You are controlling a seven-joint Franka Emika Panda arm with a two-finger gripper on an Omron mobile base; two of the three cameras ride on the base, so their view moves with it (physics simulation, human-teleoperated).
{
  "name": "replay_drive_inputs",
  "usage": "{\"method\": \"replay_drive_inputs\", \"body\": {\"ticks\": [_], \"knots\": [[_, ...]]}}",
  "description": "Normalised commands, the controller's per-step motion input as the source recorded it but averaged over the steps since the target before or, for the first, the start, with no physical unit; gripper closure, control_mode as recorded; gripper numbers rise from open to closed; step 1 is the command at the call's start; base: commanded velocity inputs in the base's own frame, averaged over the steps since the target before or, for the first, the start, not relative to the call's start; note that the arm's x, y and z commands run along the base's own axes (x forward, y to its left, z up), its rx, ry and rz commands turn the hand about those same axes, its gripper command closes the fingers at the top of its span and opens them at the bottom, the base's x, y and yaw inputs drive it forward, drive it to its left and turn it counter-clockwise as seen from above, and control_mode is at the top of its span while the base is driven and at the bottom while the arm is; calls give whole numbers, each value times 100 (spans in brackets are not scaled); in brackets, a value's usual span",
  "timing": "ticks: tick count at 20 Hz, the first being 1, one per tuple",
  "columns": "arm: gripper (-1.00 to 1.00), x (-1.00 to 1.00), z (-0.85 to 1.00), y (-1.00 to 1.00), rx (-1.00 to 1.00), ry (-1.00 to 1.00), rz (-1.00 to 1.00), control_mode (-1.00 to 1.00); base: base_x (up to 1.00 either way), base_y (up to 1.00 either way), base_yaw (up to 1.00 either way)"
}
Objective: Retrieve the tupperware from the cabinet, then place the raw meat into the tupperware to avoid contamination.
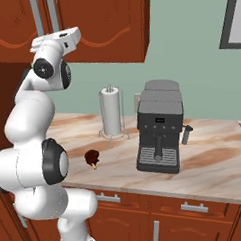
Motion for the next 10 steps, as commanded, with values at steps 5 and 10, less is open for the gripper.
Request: {"method": "replay_drive_inputs", "body": {"ticks": [5,10], "knots": [[100,23,0,3,0,0,0,-100,0,0,0],[100,23,-1,6,0,0,0,-100,0,0,0]]}}
